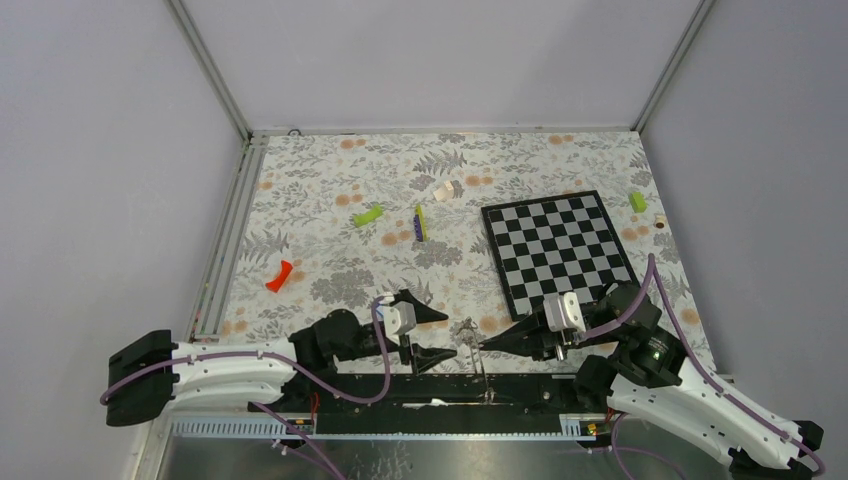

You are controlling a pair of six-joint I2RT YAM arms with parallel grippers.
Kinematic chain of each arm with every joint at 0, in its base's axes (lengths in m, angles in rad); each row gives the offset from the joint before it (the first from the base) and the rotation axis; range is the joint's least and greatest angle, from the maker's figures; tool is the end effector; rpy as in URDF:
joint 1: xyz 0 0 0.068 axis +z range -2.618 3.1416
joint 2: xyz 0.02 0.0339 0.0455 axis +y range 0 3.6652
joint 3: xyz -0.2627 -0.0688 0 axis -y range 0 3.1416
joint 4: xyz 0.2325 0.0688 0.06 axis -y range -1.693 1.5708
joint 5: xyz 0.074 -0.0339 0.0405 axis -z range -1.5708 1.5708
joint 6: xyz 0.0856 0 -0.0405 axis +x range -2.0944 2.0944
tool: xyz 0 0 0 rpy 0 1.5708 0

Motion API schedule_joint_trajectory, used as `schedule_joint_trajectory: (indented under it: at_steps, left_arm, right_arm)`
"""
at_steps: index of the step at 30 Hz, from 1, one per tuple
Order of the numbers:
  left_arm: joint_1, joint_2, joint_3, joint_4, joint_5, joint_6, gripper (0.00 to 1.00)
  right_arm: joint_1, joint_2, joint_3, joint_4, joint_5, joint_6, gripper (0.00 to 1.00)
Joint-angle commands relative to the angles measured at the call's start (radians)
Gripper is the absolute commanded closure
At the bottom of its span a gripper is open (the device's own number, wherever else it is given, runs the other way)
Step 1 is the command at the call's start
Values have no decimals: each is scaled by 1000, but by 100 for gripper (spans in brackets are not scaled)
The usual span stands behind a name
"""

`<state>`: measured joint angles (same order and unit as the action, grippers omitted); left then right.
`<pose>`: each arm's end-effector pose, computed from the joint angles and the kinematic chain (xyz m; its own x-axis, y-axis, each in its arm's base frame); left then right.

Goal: Remove the keys from the keyring

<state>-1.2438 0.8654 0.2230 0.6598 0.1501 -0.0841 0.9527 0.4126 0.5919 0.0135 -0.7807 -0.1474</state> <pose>0.0619 -0.2223 0.2250 -0.0771 -0.0312 -0.9965 0.9814 0.1740 -0.0814 0.0261 0.1406 0.3452 0.2537 0.1767 -0.9510 -0.9523 -0.1267 -0.2775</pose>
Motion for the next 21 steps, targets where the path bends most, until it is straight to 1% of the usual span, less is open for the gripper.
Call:
schedule_joint_trajectory:
  at_steps: [1, 5, 13, 16, 18, 21]
  left_arm:
    - [-25, 7, 36, 110, -7, 34, 25]
    - [-42, 31, 50, 115, -37, 52, 24]
    - [-48, 80, 67, 134, -178, 106, 24]
    - [-48, 88, 70, 136, -168, 110, 26]
    - [-48, 93, 73, 135, -156, 111, 30]
    - [-48, 101, 80, 142, -98, 109, 33]
  right_arm:
    - [-2, 2, 27, 86, -15, 16, 100]
    - [-2, 11, 26, 104, -23, 19, 100]
    - [-2, 29, 21, 137, -62, 59, 100]
    - [-2, 24, 19, 140, -64, 64, 100]
    - [-2, 24, 18, 140, -65, 64, 100]
    - [-2, 25, 20, 141, -67, 69, 100]
